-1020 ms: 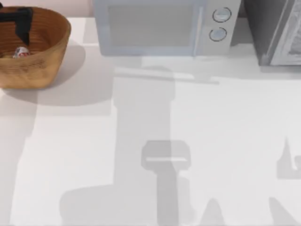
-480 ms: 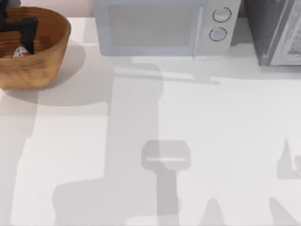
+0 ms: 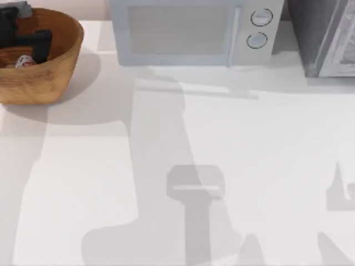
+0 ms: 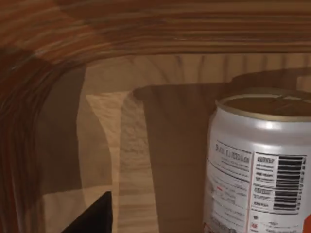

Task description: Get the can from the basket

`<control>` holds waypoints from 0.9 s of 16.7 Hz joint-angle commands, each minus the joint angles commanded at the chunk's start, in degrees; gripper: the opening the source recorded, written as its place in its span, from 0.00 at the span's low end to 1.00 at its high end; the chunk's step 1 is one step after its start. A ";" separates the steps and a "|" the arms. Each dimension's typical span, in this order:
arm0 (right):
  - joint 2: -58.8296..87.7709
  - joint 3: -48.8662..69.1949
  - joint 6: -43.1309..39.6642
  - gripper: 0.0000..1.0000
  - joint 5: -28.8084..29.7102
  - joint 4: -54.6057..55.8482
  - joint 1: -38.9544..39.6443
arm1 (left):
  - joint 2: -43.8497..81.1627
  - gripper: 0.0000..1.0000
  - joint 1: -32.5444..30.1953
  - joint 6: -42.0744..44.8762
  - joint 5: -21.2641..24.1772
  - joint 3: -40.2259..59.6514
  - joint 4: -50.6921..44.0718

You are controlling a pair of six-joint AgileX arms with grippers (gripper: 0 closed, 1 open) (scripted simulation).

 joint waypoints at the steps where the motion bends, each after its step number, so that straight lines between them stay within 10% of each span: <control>1: 0.00 0.00 0.00 1.00 0.00 0.00 0.00 | -0.30 1.00 -0.09 -0.09 -0.01 -1.62 1.54; 6: 0.00 0.00 0.00 1.00 0.00 0.00 0.00 | -0.56 1.00 -0.17 -0.17 -0.02 -3.04 2.89; 15: 0.00 0.00 0.00 1.00 0.00 0.00 0.00 | -0.56 0.32 -0.17 -0.17 -0.02 -3.04 2.89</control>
